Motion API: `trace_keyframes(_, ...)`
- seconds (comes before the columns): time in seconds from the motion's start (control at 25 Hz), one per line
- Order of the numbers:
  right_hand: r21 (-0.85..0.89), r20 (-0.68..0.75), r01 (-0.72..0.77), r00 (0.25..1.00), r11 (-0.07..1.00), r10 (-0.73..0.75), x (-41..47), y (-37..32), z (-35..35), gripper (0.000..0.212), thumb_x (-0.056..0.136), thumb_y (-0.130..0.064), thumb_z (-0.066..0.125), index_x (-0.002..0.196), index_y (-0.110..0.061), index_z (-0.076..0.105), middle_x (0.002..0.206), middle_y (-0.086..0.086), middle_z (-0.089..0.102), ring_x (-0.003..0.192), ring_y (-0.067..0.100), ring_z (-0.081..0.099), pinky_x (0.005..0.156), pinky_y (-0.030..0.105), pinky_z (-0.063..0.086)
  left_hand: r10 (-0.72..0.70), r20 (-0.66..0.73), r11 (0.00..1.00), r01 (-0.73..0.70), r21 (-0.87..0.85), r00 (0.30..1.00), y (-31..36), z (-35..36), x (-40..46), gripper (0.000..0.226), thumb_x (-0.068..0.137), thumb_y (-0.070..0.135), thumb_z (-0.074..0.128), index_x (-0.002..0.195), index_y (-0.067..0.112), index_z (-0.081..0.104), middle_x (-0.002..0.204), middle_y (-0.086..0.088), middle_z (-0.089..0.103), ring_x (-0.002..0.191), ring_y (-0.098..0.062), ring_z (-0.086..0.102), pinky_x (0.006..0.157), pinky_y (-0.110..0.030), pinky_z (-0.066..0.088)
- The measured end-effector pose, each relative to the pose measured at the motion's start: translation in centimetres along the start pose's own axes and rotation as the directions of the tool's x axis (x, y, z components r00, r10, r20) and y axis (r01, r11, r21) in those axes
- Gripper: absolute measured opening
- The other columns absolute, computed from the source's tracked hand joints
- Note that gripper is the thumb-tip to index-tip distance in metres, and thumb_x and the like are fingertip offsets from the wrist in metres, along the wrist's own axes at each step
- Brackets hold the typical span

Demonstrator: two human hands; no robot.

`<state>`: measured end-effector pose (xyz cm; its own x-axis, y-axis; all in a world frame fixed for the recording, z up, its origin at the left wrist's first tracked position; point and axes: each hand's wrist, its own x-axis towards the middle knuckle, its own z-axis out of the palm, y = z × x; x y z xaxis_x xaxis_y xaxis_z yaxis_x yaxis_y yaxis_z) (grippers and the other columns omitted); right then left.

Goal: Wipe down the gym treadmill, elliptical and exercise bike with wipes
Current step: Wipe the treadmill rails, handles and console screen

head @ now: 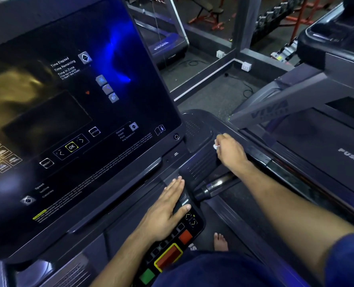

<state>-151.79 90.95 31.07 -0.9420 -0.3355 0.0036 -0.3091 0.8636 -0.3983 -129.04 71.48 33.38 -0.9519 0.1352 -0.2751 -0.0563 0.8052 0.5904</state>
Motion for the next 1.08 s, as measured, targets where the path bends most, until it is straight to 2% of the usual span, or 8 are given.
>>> trace_keyframes(0.12, -0.13, 0.078, -0.071, 0.994, 0.989, 0.082, -0.7, 0.3, 1.0, 0.02, 0.092, -0.006, 0.059, 0.111, -0.006, 0.056, 0.114, 0.017, 0.061, 0.104, 0.039, 0.064, 0.088, 0.043, 0.05, 0.0, 0.003, 1.0, 0.0, -0.002, 1.0, 0.0, 0.0, 0.0, 0.074, 0.101, 0.061, 0.032, 0.162, 0.031, 0.002, 0.167, 0.023, -0.008, 0.149, 0.012, -0.012, 0.125, -0.02, -0.002)
trace_keyframes(0.28, 0.029, 0.231, -0.282, 0.935, 0.959, 0.268, -2.2, -0.4, 1.0, 0.016, 0.086, -0.007, 0.058, 0.099, -0.012, 0.065, 0.107, 0.012, 0.07, 0.097, 0.033, 0.069, 0.087, 0.038, 0.056, 0.003, 0.004, 1.0, -0.003, -0.004, 1.0, -0.3, 0.2, 0.2, 0.075, 0.101, 0.064, 0.032, 0.162, 0.033, 0.001, 0.166, 0.024, -0.008, 0.149, 0.011, -0.011, 0.125, -0.022, -0.001)
trace_keyframes(0.44, 0.086, 0.38, -0.197, 0.913, 0.977, 0.151, -3.8, -4.8, 1.5, 0.017, 0.079, -0.002, 0.065, 0.092, -0.009, 0.073, 0.098, 0.013, 0.075, 0.096, 0.029, 0.071, 0.081, 0.033, 0.057, 0.006, 0.013, 1.0, -0.005, -0.015, 1.0, -0.5, 0.1, 0.3, 0.075, 0.1, 0.062, 0.034, 0.162, 0.031, 0.003, 0.167, 0.022, -0.006, 0.149, 0.012, -0.011, 0.126, -0.022, 0.0)
trace_keyframes(0.56, 0.193, 0.435, -0.211, 0.894, 0.958, 0.109, -4.4, -7.4, 2.5, 0.018, 0.08, -0.003, 0.063, 0.084, -0.016, 0.075, 0.093, 0.003, 0.076, 0.09, 0.019, 0.071, 0.076, 0.029, 0.055, -0.001, 0.017, 0.999, 0.002, -0.039, 1.0, -0.5, 0.1, 0.3, 0.078, 0.099, 0.064, 0.037, 0.162, 0.031, 0.005, 0.167, 0.022, -0.004, 0.149, 0.012, -0.009, 0.127, -0.024, 0.002)
trace_keyframes(0.64, 0.311, 0.419, -0.241, 0.903, 0.92, 0.095, -4.5, -7.7, 2.7, 0.019, 0.082, -0.004, 0.066, 0.078, -0.021, 0.075, 0.084, -0.003, 0.075, 0.084, 0.014, 0.072, 0.074, 0.029, 0.058, -0.018, 0.014, 0.998, 0.019, -0.059, 1.0, -0.7, 0.0, 0.2, 0.082, 0.096, 0.068, 0.039, 0.162, 0.032, 0.006, 0.167, 0.023, -0.002, 0.149, 0.013, -0.007, 0.127, -0.025, 0.004)
trace_keyframes(0.8, 0.658, 0.277, -0.278, 0.954, 0.699, 0.119, -5.8, -6.9, 1.4, 0.015, 0.083, -0.003, 0.069, 0.081, -0.017, 0.073, 0.071, -0.006, 0.068, 0.067, 0.013, 0.066, 0.07, 0.035, 0.06, -0.065, -0.082, 0.992, 0.055, -0.116, 0.995, -1.6, -0.1, -0.7, 0.092, 0.087, 0.086, 0.033, 0.162, 0.035, 0.013, 0.166, 0.025, 0.005, 0.149, 0.014, 0.0, 0.126, -0.025, 0.009)
trace_keyframes(0.96, 0.621, 0.122, -0.06, 0.992, 0.782, -0.02, -9.1, -5.8, 0.0, 0.011, 0.083, -0.011, 0.07, 0.086, -0.02, 0.074, 0.083, -0.004, 0.071, 0.067, 0.009, 0.06, 0.071, 0.028, 0.054, -0.094, -0.064, 0.991, 0.087, -0.101, 0.993, -3.4, -0.1, -5.0, 0.083, 0.091, 0.08, 0.029, 0.161, 0.039, 0.012, 0.162, 0.034, 0.001, 0.146, 0.018, -0.001, 0.122, -0.019, 0.008)
trace_keyframes(1.08, 0.502, 0.151, 0.017, 0.983, 0.865, -0.107, -9.2, -7.1, 0.1, 0.013, 0.087, -0.014, 0.069, 0.082, -0.027, 0.07, 0.092, -0.002, 0.068, 0.077, 0.013, 0.067, 0.076, 0.03, 0.054, -0.098, -0.044, 0.992, 0.095, -0.08, 0.994, -4.0, -0.3, -7.0, 0.077, 0.094, 0.072, 0.032, 0.161, 0.038, 0.013, 0.162, 0.034, 0.001, 0.146, 0.019, -0.001, 0.12, -0.015, 0.006)
